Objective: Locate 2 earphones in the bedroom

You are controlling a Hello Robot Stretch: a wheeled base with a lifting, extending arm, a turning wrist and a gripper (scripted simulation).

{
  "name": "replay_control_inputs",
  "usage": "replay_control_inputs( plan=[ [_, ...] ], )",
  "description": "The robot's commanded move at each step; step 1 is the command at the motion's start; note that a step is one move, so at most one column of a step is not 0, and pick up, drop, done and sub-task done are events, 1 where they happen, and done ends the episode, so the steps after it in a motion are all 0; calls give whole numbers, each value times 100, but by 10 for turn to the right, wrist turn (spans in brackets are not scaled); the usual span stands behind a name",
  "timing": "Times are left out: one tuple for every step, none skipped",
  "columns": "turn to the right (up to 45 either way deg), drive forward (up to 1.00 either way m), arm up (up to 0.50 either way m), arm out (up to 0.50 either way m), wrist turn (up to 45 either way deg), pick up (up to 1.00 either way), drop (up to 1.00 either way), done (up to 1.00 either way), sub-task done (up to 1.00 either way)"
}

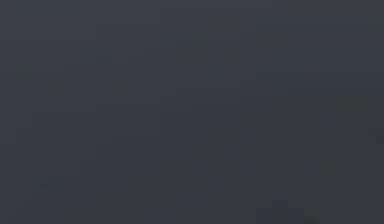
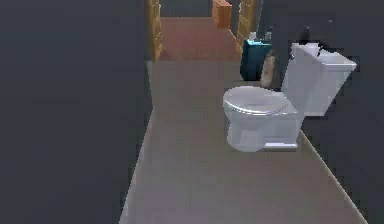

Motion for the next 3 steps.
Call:
replay_control_inputs(
  plan=[
    [450,0,0,0,0,0,0,0,0],
    [420,0,0,0,0,0,0,0,0],
    [0,100,0,0,0,0,0,0,0]
  ],
)
